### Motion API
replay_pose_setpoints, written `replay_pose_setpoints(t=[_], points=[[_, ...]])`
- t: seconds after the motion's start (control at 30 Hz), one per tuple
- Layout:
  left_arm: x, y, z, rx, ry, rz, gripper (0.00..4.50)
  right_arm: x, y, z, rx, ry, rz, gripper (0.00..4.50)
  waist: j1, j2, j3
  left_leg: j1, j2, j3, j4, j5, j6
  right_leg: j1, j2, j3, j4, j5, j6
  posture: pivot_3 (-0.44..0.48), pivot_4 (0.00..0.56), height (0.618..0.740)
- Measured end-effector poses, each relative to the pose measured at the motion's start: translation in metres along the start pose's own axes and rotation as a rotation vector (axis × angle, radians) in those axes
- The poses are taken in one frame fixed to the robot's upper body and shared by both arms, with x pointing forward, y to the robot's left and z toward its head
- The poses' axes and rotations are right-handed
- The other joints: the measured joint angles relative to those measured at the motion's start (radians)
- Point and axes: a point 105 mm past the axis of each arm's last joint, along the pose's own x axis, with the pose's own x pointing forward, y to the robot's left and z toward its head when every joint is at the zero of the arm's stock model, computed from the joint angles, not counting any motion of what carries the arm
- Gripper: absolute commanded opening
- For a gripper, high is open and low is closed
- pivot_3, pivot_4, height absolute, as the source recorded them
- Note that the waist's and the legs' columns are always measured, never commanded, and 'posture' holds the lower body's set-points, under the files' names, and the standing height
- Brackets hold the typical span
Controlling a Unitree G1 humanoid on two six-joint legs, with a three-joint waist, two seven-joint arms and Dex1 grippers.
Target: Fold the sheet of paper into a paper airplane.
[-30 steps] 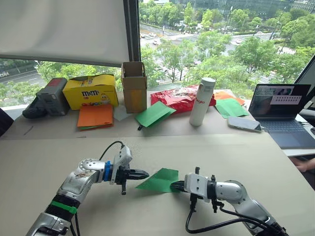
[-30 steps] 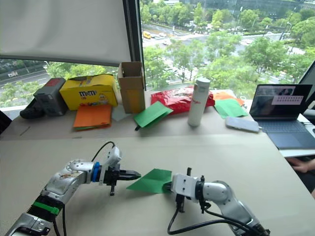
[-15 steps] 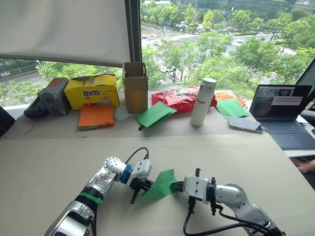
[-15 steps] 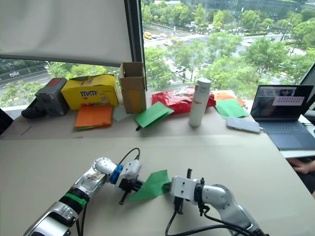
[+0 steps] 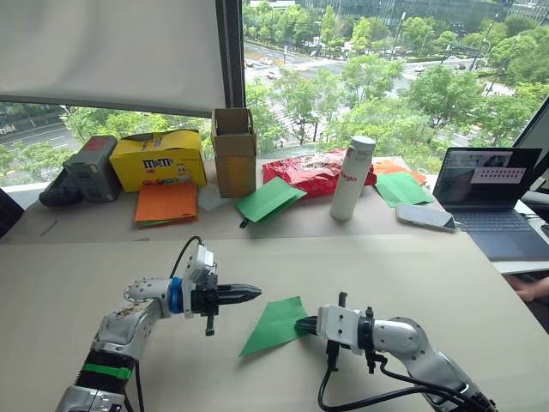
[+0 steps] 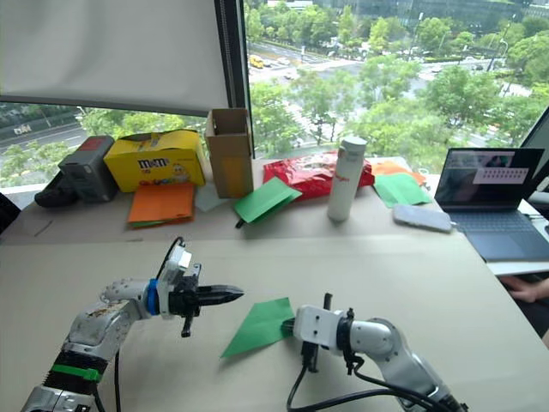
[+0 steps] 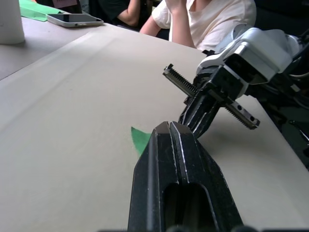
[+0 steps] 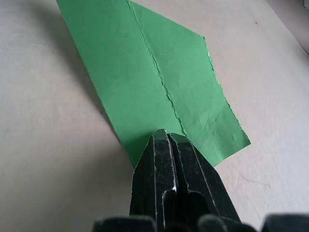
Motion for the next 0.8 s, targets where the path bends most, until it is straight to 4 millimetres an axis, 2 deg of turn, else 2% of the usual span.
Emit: replay_pose_setpoints(t=[0.1,0.2,0.33,0.5,0.63,0.67,0.7,0.8], points=[[0.006,-0.017,-0.020,-0.019,0.089,-0.020,0.00,0.000,0.000,0.000,0.001,0.002,0.005,0.02,0.001,0.000,0.000,0.001,0.000,0.000,-0.001,0.000,0.000,0.000,0.000,0.000,0.000,0.000,-0.002,0.000,0.150,0.739],[0.013,-0.012,-0.046,-0.031,0.141,0.065,0.00,0.001,-0.001,0.000,0.000,0.001,0.007,0.02,0.003,0.000,0.000,0.000,0.000,0.000,-0.001,0.000,0.000,0.000,0.000,0.000,0.000,0.001,-0.004,0.000,0.150,0.739],[0.011,-0.008,-0.075,-0.032,0.229,0.151,0.00,0.002,0.000,0.001,0.003,-0.005,0.009,0.02,0.001,0.000,-0.001,-0.001,0.000,0.000,-0.001,0.000,0.000,-0.002,-0.001,0.001,0.000,0.000,-0.005,0.000,0.150,0.739],[0.013,-0.011,-0.077,-0.007,0.226,0.195,0.00,-0.001,-0.003,0.000,0.015,0.000,-0.003,0.02,0.003,0.001,-0.002,0.000,0.000,0.000,-0.001,-0.001,0.000,-0.002,-0.002,0.001,0.000,0.000,-0.006,0.000,0.150,0.739],[0.014,-0.014,-0.077,-0.019,0.227,0.216,0.00,-0.004,-0.005,0.001,0.111,-0.025,0.005,0.02,0.004,0.001,-0.002,-0.001,-0.001,0.000,-0.001,-0.001,0.000,-0.002,-0.003,0.001,0.000,0.000,-0.006,0.000,0.150,0.739],[0.012,-0.016,-0.077,-0.025,0.232,0.222,0.00,-0.005,-0.008,0.002,0.164,-0.042,0.009,0.58,0.004,0.001,-0.002,-0.001,-0.001,0.000,-0.001,-0.001,0.000,-0.002,-0.003,0.001,0.000,0.000,-0.006,0.000,0.150,0.739],[0.010,-0.019,-0.077,-0.030,0.242,0.223,0.00,-0.007,-0.013,0.002,0.214,-0.057,0.006,0.77,0.004,0.002,-0.001,-0.002,-0.001,0.000,-0.001,-0.001,0.000,-0.003,-0.004,0.001,0.000,0.000,-0.006,0.000,0.150,0.739],[0.003,-0.023,-0.078,-0.062,0.256,0.230,0.00,-0.018,-0.032,0.006,0.302,-0.094,-0.016,1.85,0.003,0.002,-0.001,-0.003,-0.001,0.000,-0.001,-0.001,0.000,-0.003,-0.004,0.000,0.000,0.000,-0.006,0.000,0.150,0.739]])
